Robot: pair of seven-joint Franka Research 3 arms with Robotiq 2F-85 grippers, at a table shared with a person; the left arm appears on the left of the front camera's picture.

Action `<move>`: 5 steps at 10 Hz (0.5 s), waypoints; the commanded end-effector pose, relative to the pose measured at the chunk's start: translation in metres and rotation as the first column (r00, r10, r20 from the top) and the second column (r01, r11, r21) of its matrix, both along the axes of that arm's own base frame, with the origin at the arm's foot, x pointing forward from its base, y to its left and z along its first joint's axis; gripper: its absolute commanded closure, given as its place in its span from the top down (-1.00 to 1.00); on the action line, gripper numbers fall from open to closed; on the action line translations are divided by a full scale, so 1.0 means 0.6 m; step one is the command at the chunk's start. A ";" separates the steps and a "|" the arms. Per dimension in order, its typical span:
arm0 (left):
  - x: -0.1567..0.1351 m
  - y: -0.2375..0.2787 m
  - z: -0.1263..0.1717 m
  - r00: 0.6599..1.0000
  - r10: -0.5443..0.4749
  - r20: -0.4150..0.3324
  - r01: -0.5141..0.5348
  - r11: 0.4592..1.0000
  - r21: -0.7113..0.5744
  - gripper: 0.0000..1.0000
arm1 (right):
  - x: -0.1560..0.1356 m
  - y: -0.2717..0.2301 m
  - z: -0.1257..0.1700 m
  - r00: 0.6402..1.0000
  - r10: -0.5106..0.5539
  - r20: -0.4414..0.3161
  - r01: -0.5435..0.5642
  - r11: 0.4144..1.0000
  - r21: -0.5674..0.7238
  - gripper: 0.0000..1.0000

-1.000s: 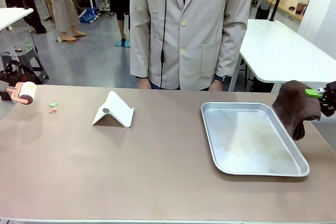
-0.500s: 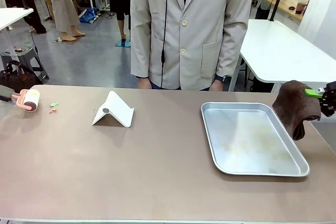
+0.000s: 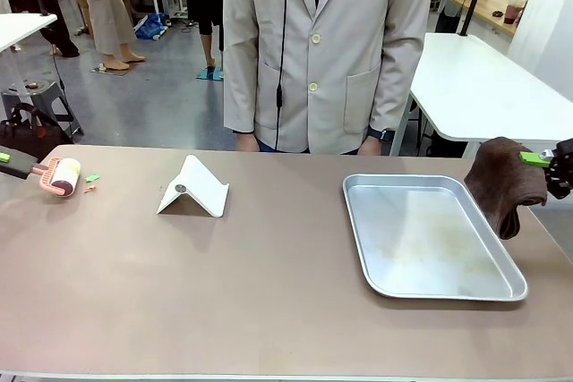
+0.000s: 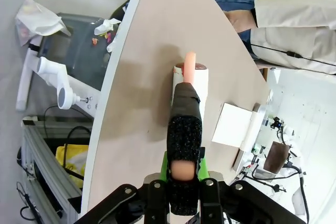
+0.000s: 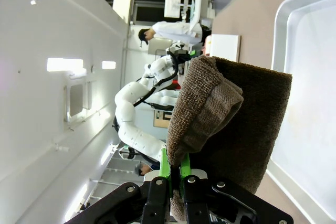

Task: Clean the surface of the table.
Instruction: Clean the area not pointed to by the person.

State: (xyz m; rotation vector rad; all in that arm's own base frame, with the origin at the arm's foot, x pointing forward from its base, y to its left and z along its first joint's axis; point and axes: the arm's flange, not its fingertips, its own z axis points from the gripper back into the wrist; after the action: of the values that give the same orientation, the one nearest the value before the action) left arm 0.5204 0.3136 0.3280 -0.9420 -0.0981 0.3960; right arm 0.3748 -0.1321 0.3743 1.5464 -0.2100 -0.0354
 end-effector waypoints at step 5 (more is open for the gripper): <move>0.006 -0.048 -0.038 0.998 -0.065 -0.026 0.067 0.996 0.055 -0.59 | 0.000 0.000 0.009 1.000 -0.001 -0.005 0.001 1.000 0.001 -0.85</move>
State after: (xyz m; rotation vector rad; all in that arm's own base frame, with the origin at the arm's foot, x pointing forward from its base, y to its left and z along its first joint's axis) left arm 0.5307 0.2946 0.3211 -0.9391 -0.0720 0.3590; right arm 0.3748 -0.1321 0.3743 1.5464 -0.2100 -0.0354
